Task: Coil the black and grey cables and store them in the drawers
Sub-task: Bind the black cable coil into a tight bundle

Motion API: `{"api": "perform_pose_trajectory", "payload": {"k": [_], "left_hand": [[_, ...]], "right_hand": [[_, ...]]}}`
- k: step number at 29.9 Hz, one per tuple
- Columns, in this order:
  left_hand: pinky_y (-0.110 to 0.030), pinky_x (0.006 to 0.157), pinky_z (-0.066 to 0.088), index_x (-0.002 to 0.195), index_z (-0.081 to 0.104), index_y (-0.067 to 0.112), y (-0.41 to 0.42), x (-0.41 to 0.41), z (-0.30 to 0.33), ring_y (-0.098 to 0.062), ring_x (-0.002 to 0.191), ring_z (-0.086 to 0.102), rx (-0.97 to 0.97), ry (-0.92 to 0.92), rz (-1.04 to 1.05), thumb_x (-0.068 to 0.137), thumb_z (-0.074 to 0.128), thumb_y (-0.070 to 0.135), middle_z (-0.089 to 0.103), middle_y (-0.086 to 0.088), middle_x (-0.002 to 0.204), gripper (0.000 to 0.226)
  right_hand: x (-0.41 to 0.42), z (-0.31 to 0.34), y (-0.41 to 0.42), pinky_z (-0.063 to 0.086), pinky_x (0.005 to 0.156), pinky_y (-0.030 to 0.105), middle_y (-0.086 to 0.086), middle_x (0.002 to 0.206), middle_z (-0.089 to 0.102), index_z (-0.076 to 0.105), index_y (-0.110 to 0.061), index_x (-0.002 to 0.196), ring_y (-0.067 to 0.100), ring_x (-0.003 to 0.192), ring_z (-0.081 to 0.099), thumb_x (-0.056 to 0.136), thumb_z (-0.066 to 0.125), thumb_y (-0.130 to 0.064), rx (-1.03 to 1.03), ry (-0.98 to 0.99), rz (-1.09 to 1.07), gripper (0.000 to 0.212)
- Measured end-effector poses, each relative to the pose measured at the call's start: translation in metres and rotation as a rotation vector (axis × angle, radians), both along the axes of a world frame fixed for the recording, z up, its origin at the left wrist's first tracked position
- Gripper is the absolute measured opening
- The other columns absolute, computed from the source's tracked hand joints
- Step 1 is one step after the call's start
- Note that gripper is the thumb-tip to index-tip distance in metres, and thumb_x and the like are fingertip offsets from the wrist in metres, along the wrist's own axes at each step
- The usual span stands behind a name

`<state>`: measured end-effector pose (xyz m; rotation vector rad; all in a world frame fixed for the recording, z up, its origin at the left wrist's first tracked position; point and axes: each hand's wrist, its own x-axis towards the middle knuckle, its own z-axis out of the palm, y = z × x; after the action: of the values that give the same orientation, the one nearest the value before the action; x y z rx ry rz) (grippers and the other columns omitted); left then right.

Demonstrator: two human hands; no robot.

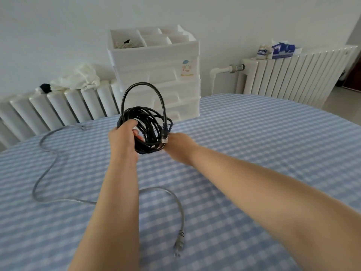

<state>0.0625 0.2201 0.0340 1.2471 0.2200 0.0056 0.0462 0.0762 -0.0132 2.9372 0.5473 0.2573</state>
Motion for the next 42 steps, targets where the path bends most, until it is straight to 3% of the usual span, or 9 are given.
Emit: {"api": "perform_pose_trajectory", "payload": {"k": [6, 11, 16, 22, 25, 27, 31, 35, 42], "left_hand": [[-0.017, 0.043, 0.038, 0.079, 0.052, 0.014, 0.001, 0.001, -0.002, -0.009, 0.033, 0.036, -0.073, 0.042, 0.040, 0.084, 0.058, 0.011, 0.039, 0.006, 0.042, 0.009], [-0.017, 0.043, 0.038, 0.077, 0.053, 0.014, 0.004, 0.000, 0.003, -0.009, 0.034, 0.037, -0.096, 0.014, 0.064, 0.084, 0.059, 0.012, 0.040, 0.006, 0.045, 0.009], [-0.020, 0.045, 0.038, 0.082, 0.052, 0.012, 0.003, 0.005, 0.002, -0.010, 0.036, 0.037, -0.071, 0.009, 0.062, 0.083, 0.059, 0.011, 0.041, 0.005, 0.046, 0.007], [-0.016, 0.042, 0.035, 0.073, 0.050, 0.013, 0.000, 0.002, -0.004, -0.010, 0.036, 0.037, -0.039, 0.020, 0.036, 0.083, 0.058, 0.008, 0.040, 0.005, 0.044, 0.014], [-0.020, 0.045, 0.038, 0.072, 0.052, 0.012, -0.005, -0.001, -0.006, -0.012, 0.039, 0.039, 0.029, 0.028, 0.002, 0.082, 0.058, 0.008, 0.042, 0.002, 0.049, 0.013], [-0.022, 0.045, 0.039, 0.071, 0.053, 0.012, -0.008, -0.004, -0.006, -0.013, 0.041, 0.042, 0.115, 0.026, -0.016, 0.081, 0.058, 0.008, 0.045, 0.000, 0.052, 0.012], [-0.024, 0.045, 0.041, 0.076, 0.052, 0.010, -0.019, -0.012, -0.005, -0.014, 0.044, 0.047, 0.372, -0.008, -0.128, 0.083, 0.057, 0.011, 0.048, -0.003, 0.059, 0.008], [-0.024, 0.045, 0.044, 0.075, 0.056, 0.008, -0.032, -0.022, -0.004, -0.013, 0.039, 0.053, 0.717, -0.088, -0.243, 0.082, 0.062, 0.021, 0.052, -0.002, 0.055, 0.015], [-0.025, 0.049, 0.038, 0.070, 0.054, 0.008, -0.054, -0.043, 0.007, -0.012, 0.038, 0.043, 0.693, -0.191, -0.565, 0.080, 0.065, 0.014, 0.046, -0.002, 0.051, 0.016]], "right_hand": [[0.002, -0.013, -0.012, 0.041, 0.085, 0.036, 0.002, 0.133, 0.049, 0.045, -0.019, 0.134, 0.024, 0.117, 0.047, 0.099, 0.040, -0.013, 0.167, 0.017, -0.039, 0.035], [0.013, 0.007, 0.018, 0.040, 0.097, 0.040, 0.011, 0.148, 0.039, 0.040, -0.008, 0.140, 0.029, 0.131, 0.039, 0.094, 0.035, -0.002, -0.061, 0.071, -0.031, 0.047], [0.014, 0.016, 0.020, 0.043, 0.081, 0.034, 0.015, 0.132, 0.054, 0.051, -0.002, 0.127, 0.032, 0.119, 0.053, 0.094, 0.035, 0.003, -0.109, 0.025, -0.003, 0.036], [0.012, 0.000, -0.004, 0.037, 0.100, 0.038, 0.015, 0.137, 0.045, 0.041, -0.001, 0.134, 0.030, 0.124, 0.041, 0.095, 0.038, -0.005, -0.040, 0.103, -0.170, 0.040], [-0.007, 0.002, -0.019, 0.039, 0.093, 0.039, 0.018, 0.128, 0.050, 0.042, -0.001, 0.127, 0.033, 0.118, 0.048, 0.092, 0.038, -0.001, 0.170, 0.127, -0.397, 0.035], [-0.025, 0.007, -0.034, 0.042, 0.073, 0.038, 0.011, 0.103, 0.059, 0.042, -0.011, 0.110, 0.031, 0.093, 0.057, 0.091, 0.035, -0.001, 0.559, 0.088, -0.572, 0.023], [-0.056, 0.030, -0.049, 0.035, 0.055, 0.030, -0.006, 0.072, 0.045, 0.038, -0.014, 0.097, 0.007, 0.060, 0.043, 0.101, 0.032, -0.013, 1.180, -0.361, -0.528, 0.007], [-0.089, 0.076, -0.030, 0.040, 0.056, 0.013, -0.009, 0.073, 0.050, 0.049, -0.013, 0.103, -0.001, 0.057, 0.045, 0.101, 0.043, -0.018, 1.196, -0.557, -0.172, 0.008], [-0.090, 0.060, -0.027, 0.057, 0.062, 0.029, -0.003, 0.065, 0.070, 0.060, -0.015, 0.089, 0.009, 0.058, 0.068, 0.096, 0.057, -0.024, 1.325, -0.103, -0.232, 0.012]]}}
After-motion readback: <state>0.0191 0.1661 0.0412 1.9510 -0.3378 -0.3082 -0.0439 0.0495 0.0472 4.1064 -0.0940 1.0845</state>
